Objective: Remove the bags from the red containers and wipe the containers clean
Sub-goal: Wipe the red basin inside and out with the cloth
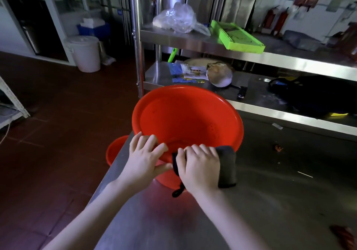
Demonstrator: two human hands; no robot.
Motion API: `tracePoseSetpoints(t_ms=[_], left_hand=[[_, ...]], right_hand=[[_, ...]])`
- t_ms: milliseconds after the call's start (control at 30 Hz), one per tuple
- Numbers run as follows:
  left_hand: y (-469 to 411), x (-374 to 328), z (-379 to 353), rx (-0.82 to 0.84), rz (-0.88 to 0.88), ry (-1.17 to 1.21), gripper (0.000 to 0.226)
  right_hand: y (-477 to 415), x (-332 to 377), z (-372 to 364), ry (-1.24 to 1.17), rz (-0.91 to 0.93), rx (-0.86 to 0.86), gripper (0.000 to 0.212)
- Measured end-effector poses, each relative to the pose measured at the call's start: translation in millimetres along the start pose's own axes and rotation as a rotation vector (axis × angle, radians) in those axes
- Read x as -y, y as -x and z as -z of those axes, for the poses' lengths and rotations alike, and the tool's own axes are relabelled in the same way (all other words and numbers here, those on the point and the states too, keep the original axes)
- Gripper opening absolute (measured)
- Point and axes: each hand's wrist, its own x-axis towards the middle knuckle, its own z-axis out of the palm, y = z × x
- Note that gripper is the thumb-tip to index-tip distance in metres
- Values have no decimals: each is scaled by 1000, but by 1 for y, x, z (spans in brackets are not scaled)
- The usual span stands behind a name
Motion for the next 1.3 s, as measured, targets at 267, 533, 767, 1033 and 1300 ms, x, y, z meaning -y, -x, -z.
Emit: tracePoseSetpoints(t_ms=[267, 533, 767, 1033, 1300], left_hand=[[3, -10, -2, 16, 15, 46, 50], [-11, -24, 3, 33, 46, -32, 50], [2, 15, 29, 162, -39, -36, 62], [14, 71, 37, 187, -32, -43, 58], [13, 12, 16, 59, 86, -25, 62]], right_hand=[[-50, -124, 28, -111, 199, 274, 45], [-16, -59, 13, 46, -24, 116, 46], [8, -11, 12, -3, 131, 60, 44], [-43, -113, 25, -146, 286, 277, 50], [-11, -47, 7, 10, 52, 28, 47]])
